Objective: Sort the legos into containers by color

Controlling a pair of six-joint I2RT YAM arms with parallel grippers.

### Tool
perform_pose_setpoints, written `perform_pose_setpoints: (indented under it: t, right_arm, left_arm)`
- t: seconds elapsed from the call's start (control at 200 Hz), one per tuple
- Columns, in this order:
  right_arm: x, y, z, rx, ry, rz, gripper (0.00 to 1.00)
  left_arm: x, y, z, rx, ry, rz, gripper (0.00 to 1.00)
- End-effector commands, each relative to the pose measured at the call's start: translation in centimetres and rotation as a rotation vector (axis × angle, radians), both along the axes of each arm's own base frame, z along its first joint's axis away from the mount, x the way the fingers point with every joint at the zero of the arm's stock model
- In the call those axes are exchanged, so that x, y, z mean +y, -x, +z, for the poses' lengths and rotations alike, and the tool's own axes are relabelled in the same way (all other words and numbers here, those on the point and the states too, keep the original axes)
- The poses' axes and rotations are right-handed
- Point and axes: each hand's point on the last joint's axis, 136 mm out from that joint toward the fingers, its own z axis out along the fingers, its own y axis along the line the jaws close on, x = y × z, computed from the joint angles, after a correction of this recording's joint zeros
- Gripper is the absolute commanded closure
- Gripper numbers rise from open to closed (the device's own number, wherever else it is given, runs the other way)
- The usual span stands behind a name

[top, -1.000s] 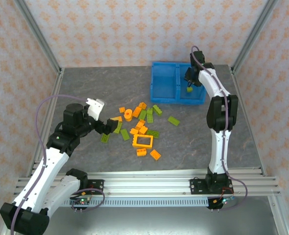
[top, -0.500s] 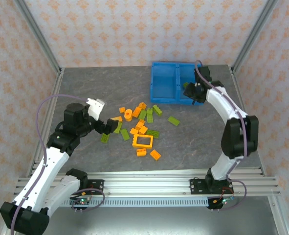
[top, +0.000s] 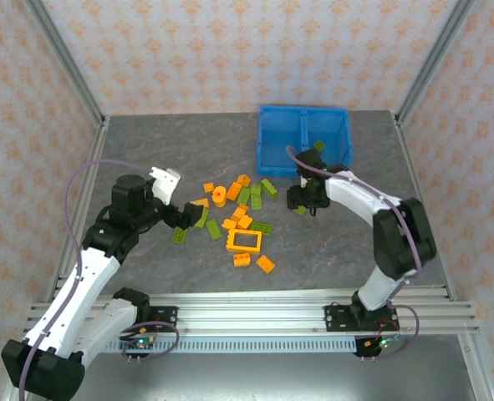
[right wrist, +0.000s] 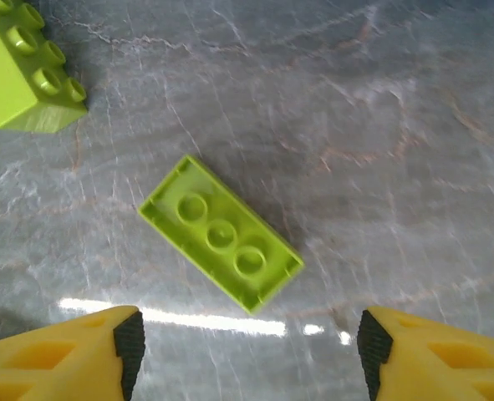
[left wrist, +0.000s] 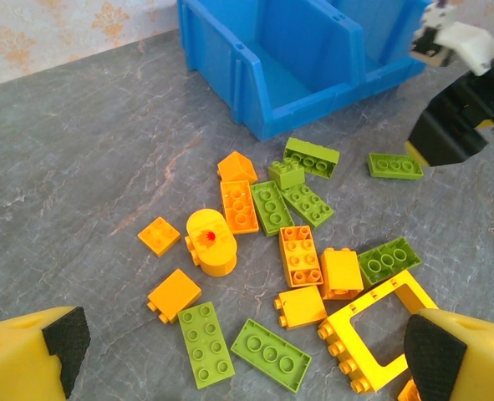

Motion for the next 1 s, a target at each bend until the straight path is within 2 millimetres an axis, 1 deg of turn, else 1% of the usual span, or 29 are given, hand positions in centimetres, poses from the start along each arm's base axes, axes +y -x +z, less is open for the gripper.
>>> perform_pose_setpoints:
  t: [0.0, 0.06, 0.15, 0.22, 0.285, 0.455, 0.526, 0.586, 0.616, 0.646, 0.661, 0.751, 0.826, 0.876, 0.951, 0.991]
  right_arm:
    - [-0.7, -1.1, -0.7, 0.001, 0.13, 0.054, 0.21]
    - [-0.9, -1.4, -1.5, 0.025, 0.162, 0.067, 0.18]
    - [-0.4, -1.2, -3.1, 0.095, 0.171, 0.108, 0.18]
    - [0.1, -0.5, -3.9, 0.143, 0.149, 0.121, 0.22]
    - [0.6, 0.0, -4.3, 0.156, 0.131, 0.127, 0.25]
    - [0.7, 1.0, -4.8, 0.181, 0.11, 0.109, 0.4]
    - [0.6, 1.2, -5.0, 0.184, 0.111, 0.098, 0.45]
    - [0.5, 1.1, -5.1, 0.18, 0.115, 0.084, 0.49]
    - [0.4, 1.1, -5.1, 0.179, 0.12, 0.073, 0.49]
    - [0.3, 1.0, -5.2, 0.181, 0.126, 0.061, 0.48]
    - [0.3, 0.9, -5.1, 0.178, 0.127, 0.051, 0.45]
    - [0.0, 0.1, -4.7, 0.157, 0.129, -0.057, 0.24]
    - [1.4, -0.3, -4.2, 0.15, 0.03, -0.157, 0.15]
    - [1.9, -0.8, -3.8, 0.133, -0.019, -0.235, 0.07]
    - [1.8, -1.6, -3.4, 0.096, -0.049, -0.341, 0.0]
    - [1.9, -1.9, -3.3, 0.082, -0.064, -0.382, 0.01]
  left_arm:
    - [-0.2, 0.2, 1.1, -0.025, 0.006, -0.01, 0.0]
    - [-0.2, 0.2, 1.2, -0.035, 0.006, -0.009, 0.0]
    - [-0.2, 0.2, 1.3, -0.04, 0.006, -0.008, 0.0]
    - [-0.1, 0.0, 1.2, -0.036, 0.004, -0.001, 0.0]
    - [0.2, -0.2, 1.0, -0.025, -0.005, 0.02, 0.0]
    - [0.5, -0.4, 1.0, -0.026, -0.015, 0.033, 0.0]
    - [0.5, -0.4, 1.0, -0.026, -0.015, 0.035, 0.0]
    - [0.5, -0.4, 0.9, -0.022, -0.014, 0.037, 0.0]
    - [0.5, -0.4, 0.9, -0.022, -0.014, 0.037, 0.0]
    - [0.5, -0.4, 0.9, -0.023, -0.014, 0.037, 0.0]
    - [0.5, -0.4, 1.0, -0.024, -0.013, 0.036, 0.0]
    - [0.5, -0.4, 0.9, -0.022, -0.015, 0.036, 0.0]
    - [0.5, -0.4, 0.9, -0.021, -0.015, 0.036, 0.0]
    - [0.5, -0.4, 0.9, -0.022, -0.017, 0.036, 0.0]
    - [0.6, -0.4, 0.9, -0.02, -0.018, 0.039, 0.0]
    - [0.6, -0.3, 0.9, -0.022, -0.018, 0.041, 0.0]
